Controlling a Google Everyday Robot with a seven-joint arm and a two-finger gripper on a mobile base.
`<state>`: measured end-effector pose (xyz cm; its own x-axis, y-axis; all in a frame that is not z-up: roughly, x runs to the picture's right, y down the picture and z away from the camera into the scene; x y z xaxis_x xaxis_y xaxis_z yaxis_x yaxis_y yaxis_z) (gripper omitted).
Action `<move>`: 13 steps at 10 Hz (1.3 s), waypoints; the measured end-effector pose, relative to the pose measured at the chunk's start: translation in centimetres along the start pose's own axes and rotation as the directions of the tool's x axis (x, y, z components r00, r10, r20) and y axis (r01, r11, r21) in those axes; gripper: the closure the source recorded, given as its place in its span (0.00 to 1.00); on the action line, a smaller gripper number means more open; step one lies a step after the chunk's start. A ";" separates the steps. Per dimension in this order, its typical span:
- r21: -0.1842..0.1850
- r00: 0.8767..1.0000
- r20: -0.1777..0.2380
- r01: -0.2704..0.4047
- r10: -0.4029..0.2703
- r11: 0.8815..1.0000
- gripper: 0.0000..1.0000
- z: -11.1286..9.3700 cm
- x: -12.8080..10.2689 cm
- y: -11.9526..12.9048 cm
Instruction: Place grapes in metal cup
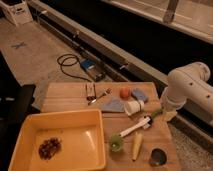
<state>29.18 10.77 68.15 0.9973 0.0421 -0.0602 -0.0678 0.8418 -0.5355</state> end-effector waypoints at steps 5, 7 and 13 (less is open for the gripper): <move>0.000 1.000 0.000 0.000 0.000 1.000 0.35 0.0 0.0 0.0; 0.001 1.000 0.000 0.000 0.000 1.000 0.35 0.0 0.0 0.0; 0.049 0.984 0.015 0.176 -0.177 0.983 0.35 -1.8 -8.1 -1.2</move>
<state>21.15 8.46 67.77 0.9939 -0.0992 0.0478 0.1098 0.8614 -0.4960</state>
